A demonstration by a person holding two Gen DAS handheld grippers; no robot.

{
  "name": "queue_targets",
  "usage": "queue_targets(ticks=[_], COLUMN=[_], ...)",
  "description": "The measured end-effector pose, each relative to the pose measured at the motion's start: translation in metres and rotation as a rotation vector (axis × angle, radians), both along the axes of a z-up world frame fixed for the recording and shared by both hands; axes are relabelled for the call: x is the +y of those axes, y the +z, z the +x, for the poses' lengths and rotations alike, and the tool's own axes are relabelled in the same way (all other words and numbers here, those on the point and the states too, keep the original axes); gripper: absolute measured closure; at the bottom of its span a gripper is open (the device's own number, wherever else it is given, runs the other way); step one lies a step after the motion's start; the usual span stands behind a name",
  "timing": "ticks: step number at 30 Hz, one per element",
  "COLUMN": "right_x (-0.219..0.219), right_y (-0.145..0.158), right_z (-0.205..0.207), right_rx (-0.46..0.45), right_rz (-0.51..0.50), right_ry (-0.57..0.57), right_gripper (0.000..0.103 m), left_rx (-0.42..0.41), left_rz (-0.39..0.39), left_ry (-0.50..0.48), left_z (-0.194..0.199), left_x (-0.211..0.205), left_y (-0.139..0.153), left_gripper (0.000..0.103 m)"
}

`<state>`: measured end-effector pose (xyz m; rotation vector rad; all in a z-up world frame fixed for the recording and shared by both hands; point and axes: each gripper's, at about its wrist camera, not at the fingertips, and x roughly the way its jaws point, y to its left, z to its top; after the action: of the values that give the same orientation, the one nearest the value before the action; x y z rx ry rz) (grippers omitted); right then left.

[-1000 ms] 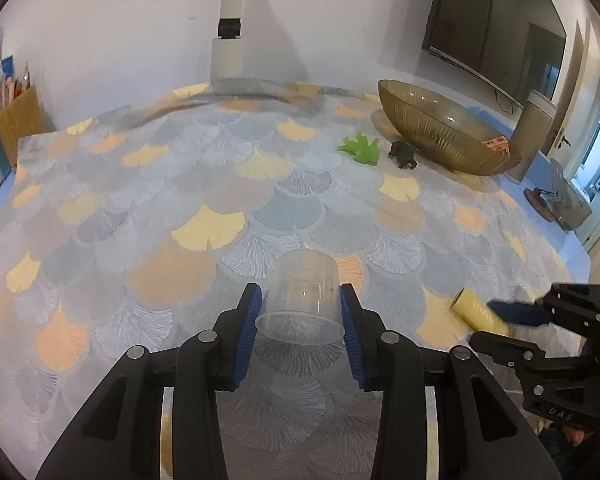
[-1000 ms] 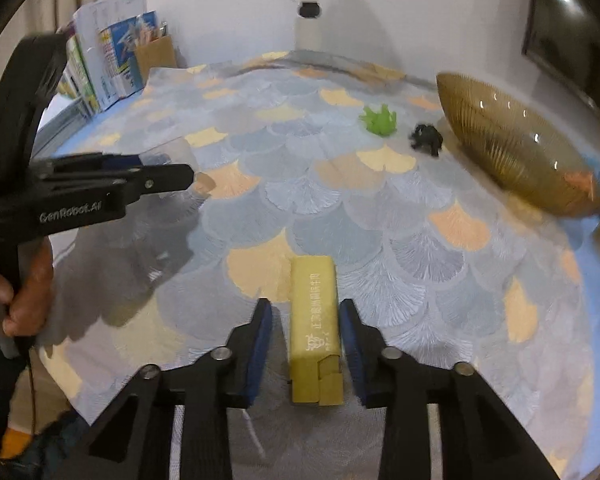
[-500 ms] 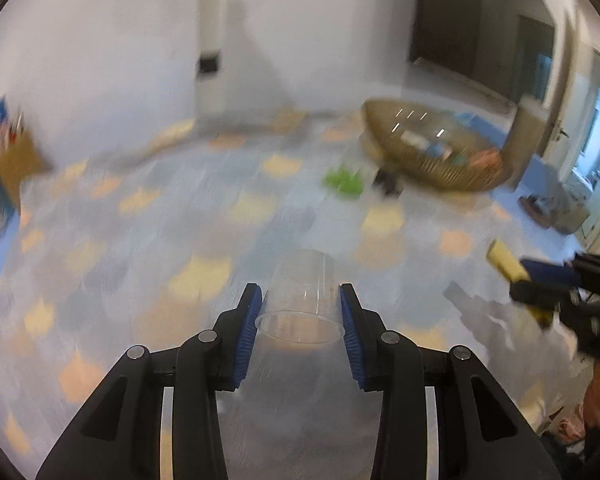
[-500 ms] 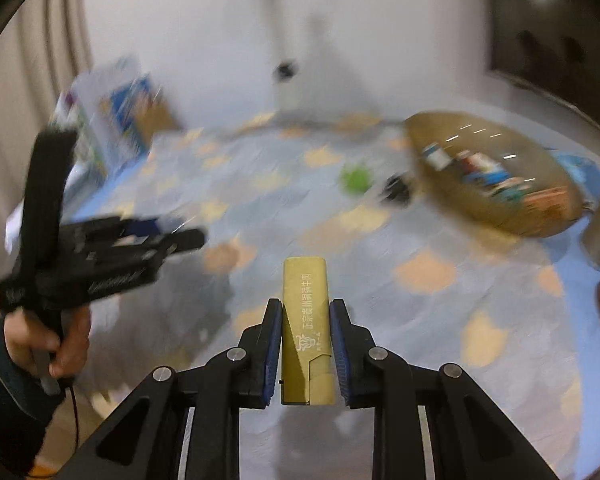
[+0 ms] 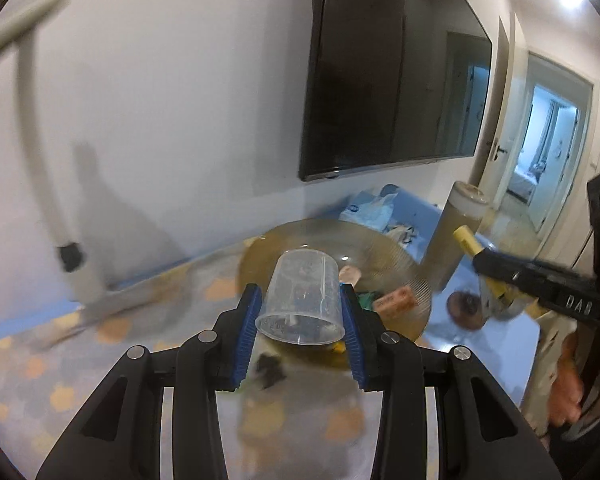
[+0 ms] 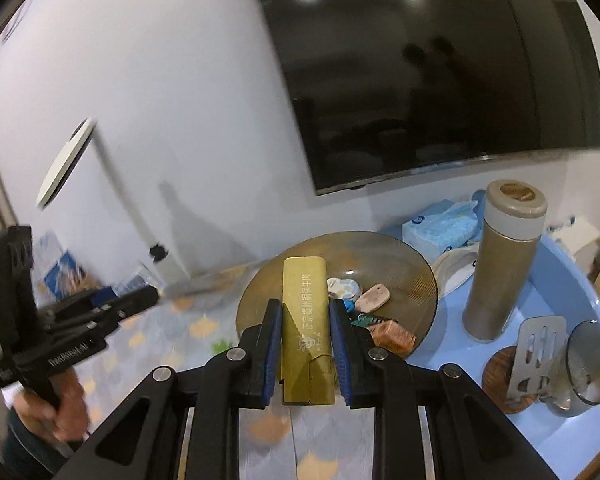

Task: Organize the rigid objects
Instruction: 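Carry the yellow stick and clear cup over the amber bowl with both tools, then open both tools to drop the stick and cup into the bowl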

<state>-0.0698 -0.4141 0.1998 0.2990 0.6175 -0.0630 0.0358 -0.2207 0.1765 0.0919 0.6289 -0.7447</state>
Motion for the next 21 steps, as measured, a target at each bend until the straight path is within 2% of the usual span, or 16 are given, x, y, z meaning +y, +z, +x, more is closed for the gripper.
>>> queue_targets(ticks=[4,8,9,10,11,12,14,16,20,21], right_x=[-0.014,-0.013,-0.013,-0.014,-0.015,-0.017,-0.022,-0.029,-0.015,-0.012], right_y=[-0.026,-0.053,-0.058,-0.060,-0.061,-0.063,-0.064,-0.063,-0.054,-0.053], right_z=[0.023,0.040,0.046,0.049,0.051,0.052,0.048,0.038,0.014,0.012], right_rx=[0.076,0.165,0.182,0.184,0.176,0.186,0.206,0.186,0.169,0.168], right_rz=[0.064,0.086,0.088,0.087,0.070,0.042,0.047,0.084,0.073,0.077], right_ry=[-0.022,-0.007,-0.007,-0.011,-0.025,-0.053,-0.078,-0.071,-0.052,-0.045], right_gripper=[0.080,0.080,0.080,0.080,0.076,0.072,0.072,0.072,0.071,0.065], left_rx=[0.088,0.122,0.124,0.126,0.130,0.121,0.125,0.145,0.156,0.154], left_rz=[0.015,0.044,0.046,0.051,0.062,0.058,0.053,0.057,0.032,0.028], left_ry=[-0.017,-0.051,-0.054,-0.047,-0.024,-0.007,-0.012,0.001,0.067,0.086], left_z=[0.021,0.028,0.030,0.032,0.034,0.032,0.028,0.024,0.010,0.005], left_x=[-0.033,-0.057,-0.061,-0.062,-0.062,-0.057,-0.042,-0.026,0.020,0.033], left_y=[-0.031,-0.050,-0.053,-0.053,-0.054,-0.055,-0.054,-0.053,-0.045,-0.041], left_gripper=[0.067,0.066,0.059,0.039,0.030,0.028,0.028,0.028,0.028,0.028])
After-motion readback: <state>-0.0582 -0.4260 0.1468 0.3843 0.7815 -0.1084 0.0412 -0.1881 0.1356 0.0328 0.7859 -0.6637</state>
